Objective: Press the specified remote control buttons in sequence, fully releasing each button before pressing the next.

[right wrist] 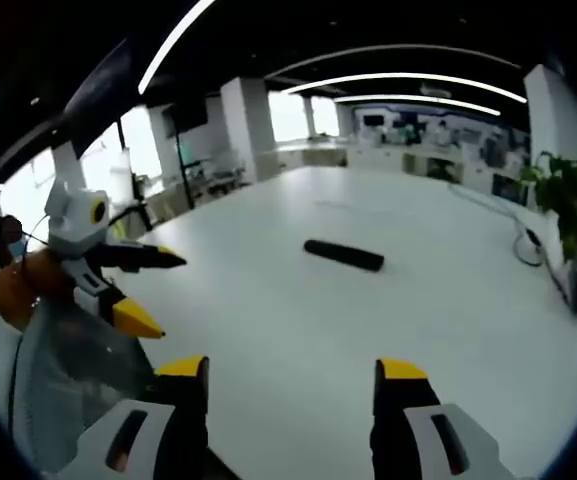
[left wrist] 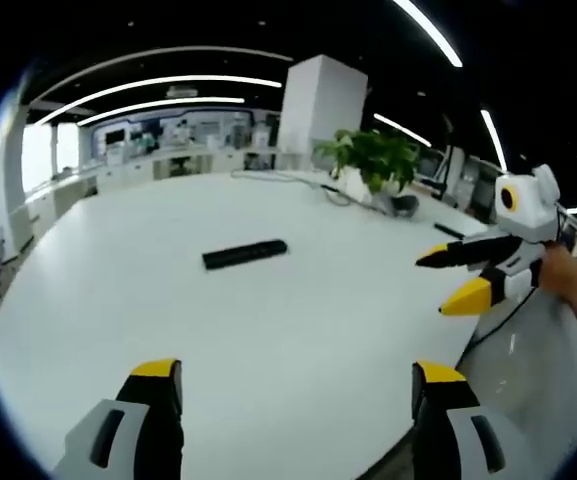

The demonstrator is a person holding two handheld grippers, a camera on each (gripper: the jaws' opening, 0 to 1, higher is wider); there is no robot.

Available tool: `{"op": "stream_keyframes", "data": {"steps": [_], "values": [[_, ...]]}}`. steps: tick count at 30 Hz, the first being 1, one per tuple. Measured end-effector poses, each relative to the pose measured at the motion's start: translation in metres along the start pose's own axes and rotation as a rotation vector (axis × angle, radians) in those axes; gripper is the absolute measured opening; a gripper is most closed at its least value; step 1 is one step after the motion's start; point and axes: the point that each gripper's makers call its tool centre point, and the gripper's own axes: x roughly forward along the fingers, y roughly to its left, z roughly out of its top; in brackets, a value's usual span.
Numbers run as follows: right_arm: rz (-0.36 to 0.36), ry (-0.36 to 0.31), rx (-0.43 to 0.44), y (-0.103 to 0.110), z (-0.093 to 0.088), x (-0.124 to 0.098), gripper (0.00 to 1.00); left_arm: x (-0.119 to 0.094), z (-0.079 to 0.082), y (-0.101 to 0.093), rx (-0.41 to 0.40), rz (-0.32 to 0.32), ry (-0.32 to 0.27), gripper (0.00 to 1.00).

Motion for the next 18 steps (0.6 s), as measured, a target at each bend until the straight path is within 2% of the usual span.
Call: {"op": "stream_keyframes", "data": {"steps": [7,12,18], "values": [[-0.017,-0.051,-0.04,-0.008,0.025,-0.001,0.63,-0.003,0.028,0.013,0.019,0.008,-0.083,0.97],[-0.032,-0.092,-0.045,-0.012,0.038,-0.001,0.67,-0.006,0.047,0.022,0.02,0.011,-0.147,1.0],[-0.046,-0.112,-0.032,-0.018,0.043,0.004,0.71,-0.002,0.053,0.026,0.004,0.013,-0.174,1.0]]}}
